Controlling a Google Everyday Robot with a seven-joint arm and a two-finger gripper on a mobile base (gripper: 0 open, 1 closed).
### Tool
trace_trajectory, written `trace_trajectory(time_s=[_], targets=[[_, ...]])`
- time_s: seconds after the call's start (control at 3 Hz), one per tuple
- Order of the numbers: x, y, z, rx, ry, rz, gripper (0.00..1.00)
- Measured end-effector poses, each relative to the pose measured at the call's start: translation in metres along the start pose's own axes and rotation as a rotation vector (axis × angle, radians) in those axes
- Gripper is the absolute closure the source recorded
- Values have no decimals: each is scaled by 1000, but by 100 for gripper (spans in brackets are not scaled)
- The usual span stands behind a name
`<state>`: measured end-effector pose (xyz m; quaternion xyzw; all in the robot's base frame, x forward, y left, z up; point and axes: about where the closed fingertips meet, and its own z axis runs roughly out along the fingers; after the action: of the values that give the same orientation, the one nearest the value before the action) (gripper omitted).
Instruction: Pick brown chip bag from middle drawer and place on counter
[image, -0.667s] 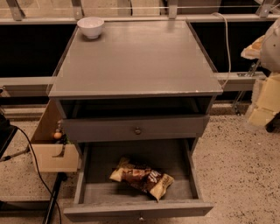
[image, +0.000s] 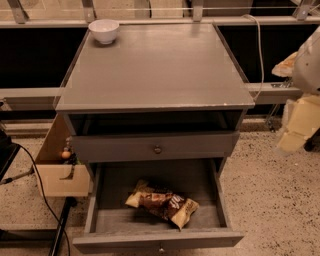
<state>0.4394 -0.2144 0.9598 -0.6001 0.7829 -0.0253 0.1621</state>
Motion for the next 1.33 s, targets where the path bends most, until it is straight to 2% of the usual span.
trace_trajectory(time_s=[0.67,1.33], targets=[[8,16,49,-37,-58,36,0],[25,35,124,-55,-176,93,0]])
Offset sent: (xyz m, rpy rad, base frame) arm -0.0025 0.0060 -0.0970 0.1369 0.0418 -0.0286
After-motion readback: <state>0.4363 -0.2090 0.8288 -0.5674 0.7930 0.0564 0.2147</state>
